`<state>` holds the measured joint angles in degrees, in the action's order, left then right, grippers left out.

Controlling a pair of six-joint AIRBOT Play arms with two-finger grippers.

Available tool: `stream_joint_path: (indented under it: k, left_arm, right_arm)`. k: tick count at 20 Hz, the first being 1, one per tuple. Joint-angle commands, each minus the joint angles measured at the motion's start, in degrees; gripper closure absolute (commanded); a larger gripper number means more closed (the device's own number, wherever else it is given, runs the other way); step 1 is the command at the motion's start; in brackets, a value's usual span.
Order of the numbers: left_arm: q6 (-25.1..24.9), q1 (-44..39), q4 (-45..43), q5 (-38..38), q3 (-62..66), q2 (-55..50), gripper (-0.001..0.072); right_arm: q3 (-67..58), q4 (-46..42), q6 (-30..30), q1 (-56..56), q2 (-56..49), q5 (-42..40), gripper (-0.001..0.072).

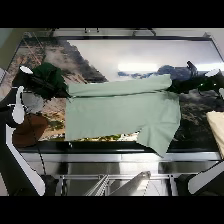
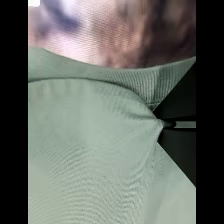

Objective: Fold the shirts.

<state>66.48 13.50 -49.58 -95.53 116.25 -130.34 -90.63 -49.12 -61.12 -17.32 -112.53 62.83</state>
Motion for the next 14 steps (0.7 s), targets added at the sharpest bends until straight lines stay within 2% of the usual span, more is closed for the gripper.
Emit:
stream_joint_path:
  k: [1, 2, 3, 4, 5, 6, 9, 10, 11, 14]
  left_arm:
    - [-0.50, -0.37, -1.86, -0.42, 2.89, -0.02, 0.0693]
    - [-0.46, -0.37, -1.77, -0.31, 3.72, 0.00, 0.0692]
    - [-0.42, -0.37, -1.77, -0.39, 4.22, 0.00, 0.0691]
    - [-0.35, -0.37, -1.77, -0.57, 4.35, 0.07, 0.0628]
    - [1.36, -0.31, -1.84, -0.81, 4.24, 0.31, 0.0428]
    - [2.78, 0.04, -1.70, -1.62, 4.24, 0.57, 0.0375]
    - [5.16, 1.14, -1.25, -4.57, 4.24, 2.62, 0.0376]
    - [5.18, 1.60, -1.33, -5.07, 4.24, 3.93, 0.0377]
    - [5.64, 1.97, -1.36, -5.11, 4.22, 5.46, 0.0377]
    - [6.71, 3.91, -1.57, -6.21, -1.14, 12.11, 0.0377]
  right_arm:
    - [0.02, -1.66, -0.66, 0.46, -0.07, 0.63, 0.0683]
    - [0.02, -1.64, -0.66, 0.48, -0.07, 0.90, 0.0682]
    - [0.00, -1.62, -0.90, 0.48, -0.04, 1.31, 0.0618]
    - [-0.02, -1.66, -1.55, 0.46, 0.09, 1.60, 0.0410]
    - [-0.04, -1.73, -1.53, 0.28, 0.61, 2.23, 0.0292]
    - [-0.07, -1.73, -1.55, -0.11, 1.55, 2.91, 0.0291]
    - [-0.11, -2.36, -2.62, -2.80, 6.45, 5.75, 0.0296]
    - [-0.11, -2.32, -2.62, -4.02, 8.20, 8.13, 0.0330]
    - [-0.09, -2.38, -2.51, -5.22, 9.68, 11.47, 0.0364]
    - [2.10, -2.32, -2.89, -9.20, 12.92, 23.78, 0.0364]
